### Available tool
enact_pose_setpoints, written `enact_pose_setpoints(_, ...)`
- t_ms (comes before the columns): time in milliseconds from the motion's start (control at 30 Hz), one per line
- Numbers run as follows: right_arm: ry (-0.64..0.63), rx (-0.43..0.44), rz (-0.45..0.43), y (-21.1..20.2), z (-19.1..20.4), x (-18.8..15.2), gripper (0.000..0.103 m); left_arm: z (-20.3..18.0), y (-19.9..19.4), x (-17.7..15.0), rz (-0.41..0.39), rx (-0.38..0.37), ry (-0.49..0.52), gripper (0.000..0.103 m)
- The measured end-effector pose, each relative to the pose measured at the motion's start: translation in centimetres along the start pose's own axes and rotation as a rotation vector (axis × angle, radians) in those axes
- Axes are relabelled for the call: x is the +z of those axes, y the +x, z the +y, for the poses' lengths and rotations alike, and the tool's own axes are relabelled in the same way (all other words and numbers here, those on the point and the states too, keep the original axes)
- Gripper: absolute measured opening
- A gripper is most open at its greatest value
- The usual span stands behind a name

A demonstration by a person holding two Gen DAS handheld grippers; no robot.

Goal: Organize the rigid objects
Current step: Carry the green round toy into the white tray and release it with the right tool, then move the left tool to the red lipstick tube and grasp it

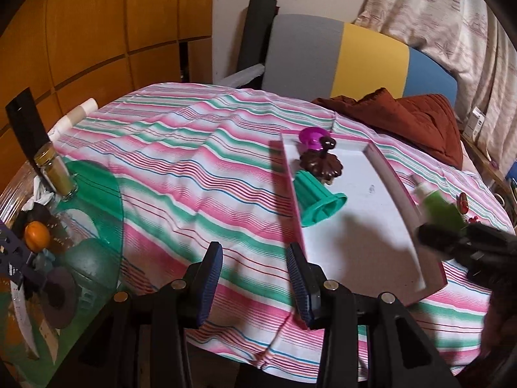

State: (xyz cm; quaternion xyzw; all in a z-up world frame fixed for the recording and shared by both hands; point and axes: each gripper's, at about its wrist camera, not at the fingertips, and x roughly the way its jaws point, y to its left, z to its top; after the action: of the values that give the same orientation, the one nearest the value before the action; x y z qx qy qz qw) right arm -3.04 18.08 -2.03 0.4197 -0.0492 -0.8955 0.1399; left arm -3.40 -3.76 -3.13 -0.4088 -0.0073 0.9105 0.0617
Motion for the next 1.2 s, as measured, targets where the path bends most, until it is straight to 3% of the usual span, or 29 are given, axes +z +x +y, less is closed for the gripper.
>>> enact_pose_setpoints(233, -0.01, 0.013, 0.114, 5.9, 3.0, -0.5, 0.052, 0.8, 0.4, -0.3, 0.017, 0.005, -0.017, 0.041)
enact_pose_setpoints(567, -0.003, 0.08, 0.141, 7.2, 3.7, -1.5, 0.054, 1.3, 0.6, -0.3, 0.021, 0.011, -0.027, 0.041)
enact_pose_setpoints(667, 0.021, 0.105, 0.119, 6.5, 3.2, -1.5, 0.055, 1.3, 0.5, -0.2, 0.017, 0.013, -0.025, 0.041)
enact_pose_setpoints(767, 0.042, 0.125, 0.087, 5.3, 2.5, -1.3, 0.064, 1.4, 0.2, 0.0, 0.009, 0.0, -0.032, 0.041)
enact_pose_setpoints(933, 0.078, 0.099, 0.014, 1.8, 0.4, -1.0, 0.066, 1.0, -0.8, 0.6, -0.033, -0.04, -0.018, 0.041)
enact_pose_setpoints(1067, 0.119, 0.035, -0.062, -2.2, -2.9, -0.9, 0.07, -0.1, -1.5, 1.5, -0.045, -0.104, -0.002, 0.041)
enact_pose_setpoints(1200, 0.186, -0.083, -0.127, -6.7, -7.8, -1.3, 0.072, -1.8, -1.3, 2.5, -0.022, -0.201, -0.016, 0.041)
